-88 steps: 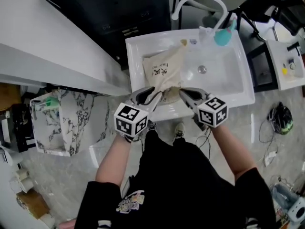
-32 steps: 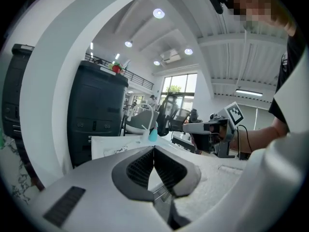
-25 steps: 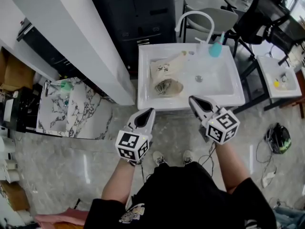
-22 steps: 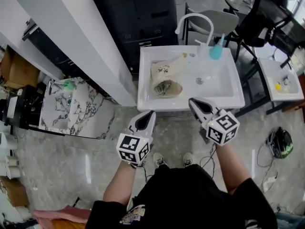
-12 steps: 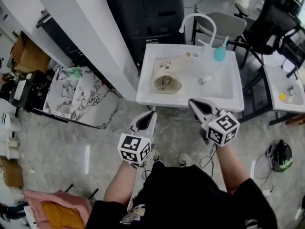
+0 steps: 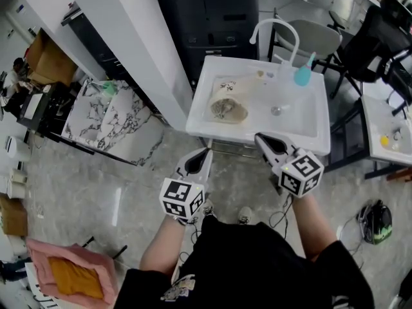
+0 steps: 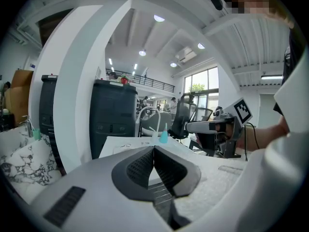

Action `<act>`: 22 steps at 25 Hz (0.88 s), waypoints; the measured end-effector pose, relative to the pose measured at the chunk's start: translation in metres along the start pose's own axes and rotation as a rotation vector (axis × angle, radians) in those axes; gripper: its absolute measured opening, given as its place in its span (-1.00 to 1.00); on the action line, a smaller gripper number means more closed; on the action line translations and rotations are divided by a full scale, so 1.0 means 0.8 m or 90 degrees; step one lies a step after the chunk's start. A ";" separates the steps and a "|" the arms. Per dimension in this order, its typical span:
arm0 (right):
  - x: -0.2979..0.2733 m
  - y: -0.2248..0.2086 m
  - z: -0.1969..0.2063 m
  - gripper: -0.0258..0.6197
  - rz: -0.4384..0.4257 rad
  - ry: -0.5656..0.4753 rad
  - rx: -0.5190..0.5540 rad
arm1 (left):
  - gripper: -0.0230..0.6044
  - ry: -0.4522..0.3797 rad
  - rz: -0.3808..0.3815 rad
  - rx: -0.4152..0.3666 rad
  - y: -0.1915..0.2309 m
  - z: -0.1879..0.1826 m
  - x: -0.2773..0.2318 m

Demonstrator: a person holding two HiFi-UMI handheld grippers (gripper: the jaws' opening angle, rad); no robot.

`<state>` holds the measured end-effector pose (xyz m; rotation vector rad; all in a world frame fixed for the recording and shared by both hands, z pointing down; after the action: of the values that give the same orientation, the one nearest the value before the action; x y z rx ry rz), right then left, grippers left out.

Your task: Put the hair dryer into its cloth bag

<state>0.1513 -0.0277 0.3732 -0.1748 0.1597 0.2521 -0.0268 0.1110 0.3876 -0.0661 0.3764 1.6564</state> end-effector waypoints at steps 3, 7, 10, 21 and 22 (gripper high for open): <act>0.000 0.000 0.003 -0.92 -0.004 0.001 0.000 | -0.92 -0.002 0.000 -0.001 -0.002 0.000 -0.001; 0.001 -0.002 0.006 -0.92 -0.009 0.004 0.007 | -0.91 -0.003 -0.002 -0.002 -0.005 0.000 -0.006; 0.001 -0.005 0.009 -0.93 -0.010 0.006 0.004 | -0.92 -0.003 -0.003 -0.001 -0.005 0.001 -0.007; 0.003 -0.011 0.011 -0.92 -0.016 0.011 0.007 | -0.92 0.000 -0.006 0.000 -0.011 0.000 -0.015; 0.003 -0.012 0.010 -0.92 -0.016 0.012 0.007 | -0.92 0.000 -0.005 0.001 -0.011 -0.001 -0.016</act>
<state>0.1572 -0.0344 0.3821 -0.1679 0.1775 0.2245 -0.0167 0.0995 0.3881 -0.0672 0.3766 1.6485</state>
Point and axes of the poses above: the fingertips, and each gripper's own axes: x backward along the fingers, y to its left, z out of its underside, the point moved 7 cm from there along x, backward along the fingers, and after that the axes turned 4 degrees about x, right-handed, at the moved point
